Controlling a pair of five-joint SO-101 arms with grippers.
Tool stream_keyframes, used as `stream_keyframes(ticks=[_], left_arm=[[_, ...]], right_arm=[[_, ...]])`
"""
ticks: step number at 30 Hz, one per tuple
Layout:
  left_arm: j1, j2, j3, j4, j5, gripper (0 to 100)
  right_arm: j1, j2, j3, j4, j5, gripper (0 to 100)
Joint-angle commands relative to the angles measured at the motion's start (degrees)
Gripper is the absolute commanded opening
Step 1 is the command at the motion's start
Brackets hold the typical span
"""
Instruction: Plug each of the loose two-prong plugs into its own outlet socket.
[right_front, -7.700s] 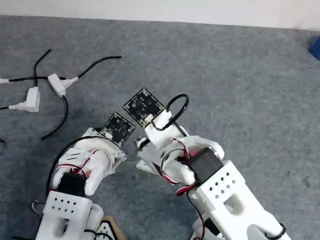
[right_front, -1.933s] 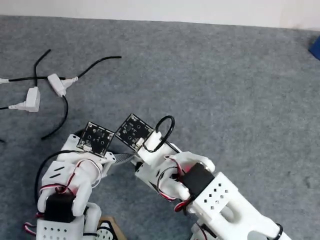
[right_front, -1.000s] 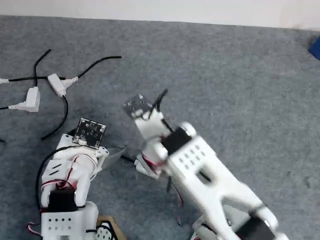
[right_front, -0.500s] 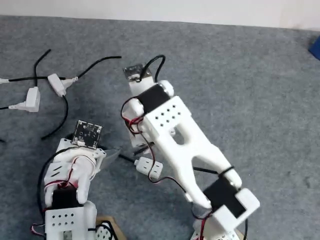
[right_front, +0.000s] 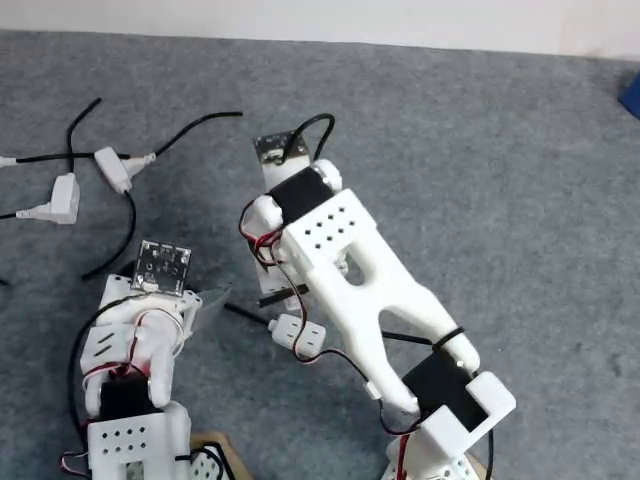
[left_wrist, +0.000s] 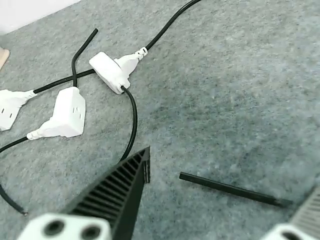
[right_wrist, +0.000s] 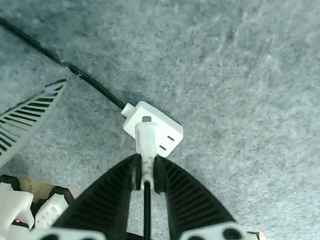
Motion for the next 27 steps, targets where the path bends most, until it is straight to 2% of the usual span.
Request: stream_keyframes(ticks=[1,6,10,20,27], left_arm=[[-0.3,-0.3,1.0,-1.1,0.7,45],[-0.3,-0.3,1.0,-1.1,0.7,45],[-0.3,-0.2,1.0,-1.1,0.7,45],[-0.3,-0.1,1.0,-1.1,0.7,45],[-0.3,-0.1,1.0,-1.0,0.7,45]], right_arm=[[-0.4,-0.9,1.1,1.3,-0.6,0.6],[-0.8,-0.9,5.9,1.3,-1.2,0.6],[-0.8,-0.9,6.5,1.3,-12.9,0.6],[-3.9,-0.7,6.7,1.1,-16.4,0.5],[0.0,-0.7,10.9,1.0,-17.2,0.5]])
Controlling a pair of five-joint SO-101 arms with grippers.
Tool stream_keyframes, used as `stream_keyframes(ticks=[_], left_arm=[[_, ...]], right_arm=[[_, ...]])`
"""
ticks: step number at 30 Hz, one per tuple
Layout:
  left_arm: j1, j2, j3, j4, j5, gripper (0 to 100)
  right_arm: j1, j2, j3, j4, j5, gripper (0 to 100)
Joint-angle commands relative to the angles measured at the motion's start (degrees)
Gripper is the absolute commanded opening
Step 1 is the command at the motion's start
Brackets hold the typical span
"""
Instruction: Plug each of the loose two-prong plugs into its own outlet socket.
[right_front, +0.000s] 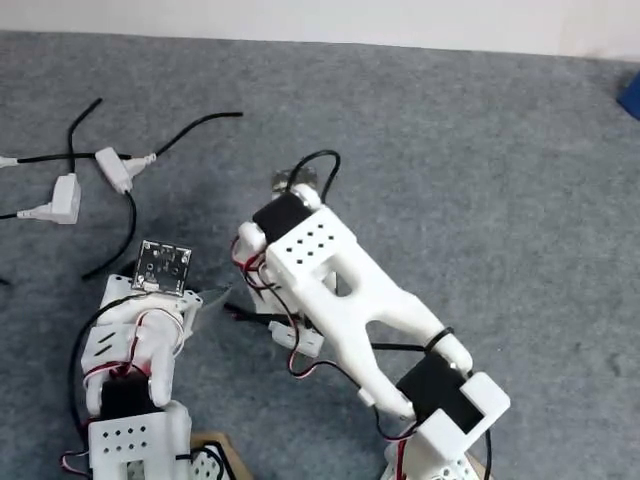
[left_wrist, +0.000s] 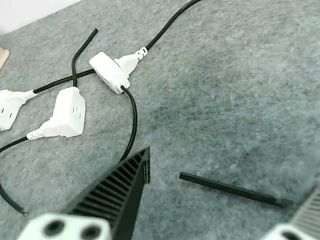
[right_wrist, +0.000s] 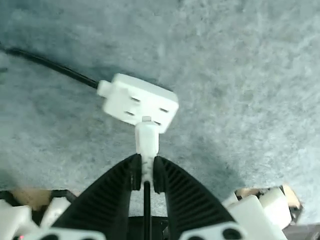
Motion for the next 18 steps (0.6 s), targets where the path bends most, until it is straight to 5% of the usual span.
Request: stream_keyframes(ticks=[1,16,18], left_arm=[[-0.3,-0.1,1.0,-1.0,0.7,45],[-0.2,-0.1,1.0,-1.0,0.7,45],[-0.2,-0.3,1.0,-1.1,0.6,45]], right_arm=[[3.9,-0.7,0.2,1.0,-2.0,0.5],[0.9,-0.9,0.4,1.1,-2.3,0.5],[2.2,-1.4,0.2,1.2,2.5,0.5]])
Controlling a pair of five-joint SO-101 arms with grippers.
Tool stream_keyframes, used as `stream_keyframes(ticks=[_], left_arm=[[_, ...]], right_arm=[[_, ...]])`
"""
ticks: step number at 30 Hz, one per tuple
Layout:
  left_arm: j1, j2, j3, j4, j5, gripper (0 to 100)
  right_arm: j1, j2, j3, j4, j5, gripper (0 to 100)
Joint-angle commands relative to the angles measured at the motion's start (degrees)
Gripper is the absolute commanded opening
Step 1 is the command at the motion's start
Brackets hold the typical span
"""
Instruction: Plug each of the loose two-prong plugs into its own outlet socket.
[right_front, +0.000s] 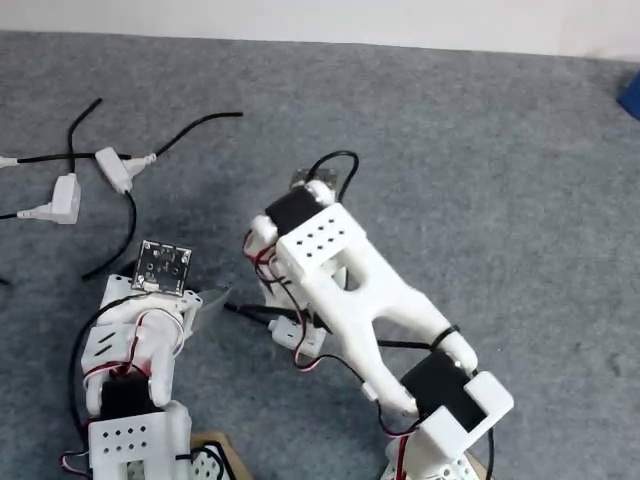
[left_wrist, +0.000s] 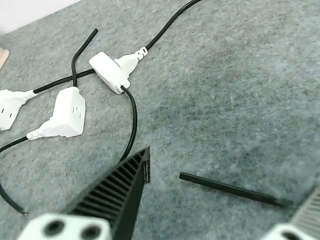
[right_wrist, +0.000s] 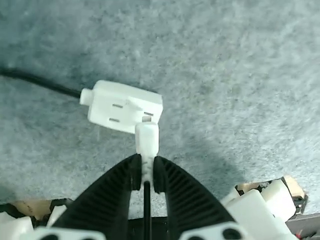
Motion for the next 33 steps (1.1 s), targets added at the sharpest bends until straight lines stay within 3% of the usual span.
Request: stream_keyframes(ticks=[1,4,7,11,18,23,28,33], left_arm=[[-0.2,-0.3,0.9,-1.2,0.6,45],[-0.7,-0.4,1.0,-1.2,0.3,45],[-0.9,-0.4,1.0,-1.2,-1.1,45],[0.9,0.4,-1.5,1.1,-2.9,45],[1.6,11.6,-28.4,32.0,-2.8,45],[10.7,31.9,-51.5,49.7,-6.1,45],[19.0,56.7,-65.5,53.9,-8.4,45],[23.4,75.1,-73.8,53.6,-15.3,45]], right_arm=[[2.5,-2.1,-0.7,1.1,10.2,0.5],[12.5,-4.9,-0.3,1.0,33.8,0.7],[17.9,-5.9,-0.7,0.7,36.9,0.7],[18.4,-5.5,-0.1,1.0,42.2,0.7],[18.2,-6.0,-0.7,0.9,48.4,0.7],[18.6,-5.7,-0.7,0.1,50.5,0.7],[26.9,-5.8,-0.2,-4.2,55.3,0.7],[35.1,-5.8,0.0,-7.3,66.8,0.7]])
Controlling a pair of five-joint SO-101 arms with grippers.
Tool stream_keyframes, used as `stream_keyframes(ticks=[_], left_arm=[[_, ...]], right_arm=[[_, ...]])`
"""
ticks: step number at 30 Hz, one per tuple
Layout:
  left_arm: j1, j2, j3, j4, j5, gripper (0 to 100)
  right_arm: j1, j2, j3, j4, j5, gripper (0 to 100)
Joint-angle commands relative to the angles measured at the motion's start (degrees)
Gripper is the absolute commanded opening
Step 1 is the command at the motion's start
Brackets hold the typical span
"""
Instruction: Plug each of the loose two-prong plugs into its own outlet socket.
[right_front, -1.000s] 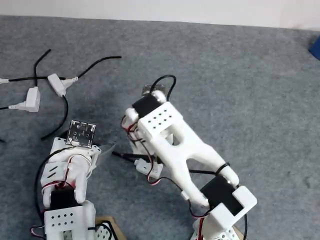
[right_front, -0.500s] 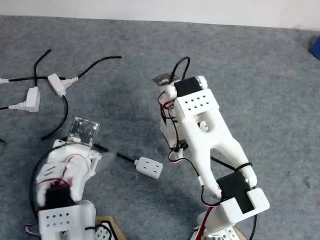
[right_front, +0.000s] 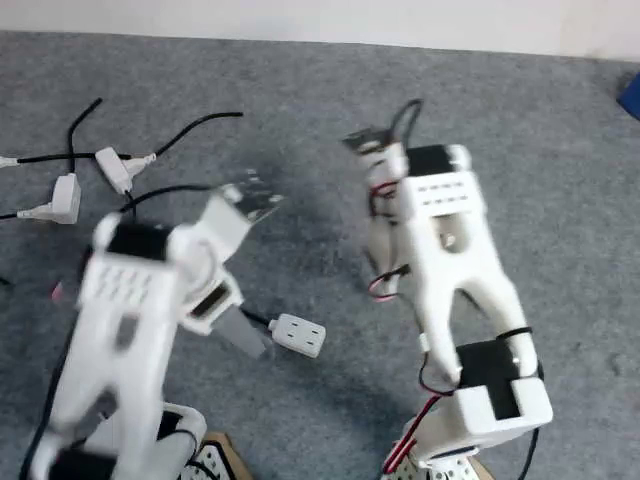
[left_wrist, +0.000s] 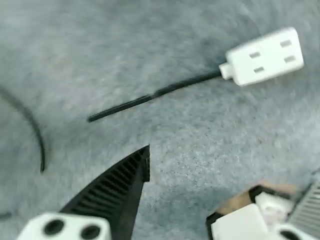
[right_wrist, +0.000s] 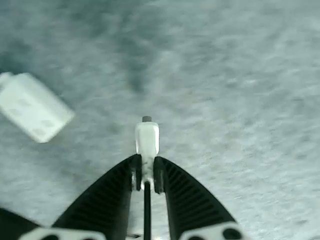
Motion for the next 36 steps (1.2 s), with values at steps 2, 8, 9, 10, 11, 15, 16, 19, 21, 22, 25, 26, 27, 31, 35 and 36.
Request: stream_keyframes(ticks=[2,8,9,10,11,15,16,19,21,22,25,26,27,31,35,36], left_arm=[[5.1,13.1,-8.8,0.1,-7.1,45],[10.7,24.1,-15.3,0.1,-16.7,36],[11.2,26.3,-16.0,0.1,-16.8,33],[11.6,28.2,-16.9,-0.3,-16.8,30],[11.6,29.9,-17.6,-0.9,-16.8,28],[11.8,34.5,-19.3,-2.4,-16.9,28],[12.0,35.0,-19.4,-3.2,-16.9,29],[13.6,36.1,-18.9,-5.3,-16.9,31],[15.5,36.5,-18.2,-5.7,-17.0,31],[16.6,36.6,-17.7,-6.2,-17.0,31],[19.4,37.0,-16.4,-6.5,-17.0,31],[20.2,37.0,-16.3,-6.5,-16.9,31],[20.9,37.0,-15.7,-6.5,-16.8,31],[23.8,37.0,-12.4,-6.8,-17.0,31],[24.7,37.1,-8.2,-11.4,-17.1,31],[24.7,37.1,-7.5,-12.5,-17.1,31]], right_arm=[[4.6,-3.6,-0.3,-1.3,8.7,0.7],[5.1,-3.6,-0.9,-1.0,13.0,0.7],[5.1,-3.6,-0.9,-0.9,13.0,0.7],[5.1,-3.6,-0.9,-0.9,12.9,0.7],[5.4,-3.6,-0.9,-1.0,12.9,0.7],[10.8,-3.2,-0.9,-1.5,13.3,0.7],[12.2,-3.2,-0.9,-1.5,13.3,0.7],[15.4,-3.2,-0.8,-1.3,13.1,0.7],[17.3,-3.2,-0.7,-1.2,12.9,0.7],[18.2,-3.2,-0.8,-1.2,12.9,0.7],[19.9,-3.5,-0.9,-1.0,13.2,0.7],[20.3,-3.5,-0.9,-1.0,13.2,0.7],[20.4,-3.5,-0.9,-1.0,13.2,0.7],[21.1,-3.5,-0.8,-0.9,13.3,0.7],[21.7,-3.6,-0.6,-0.9,14.8,0.7],[21.9,-3.6,-0.6,-0.9,15.2,0.7]])
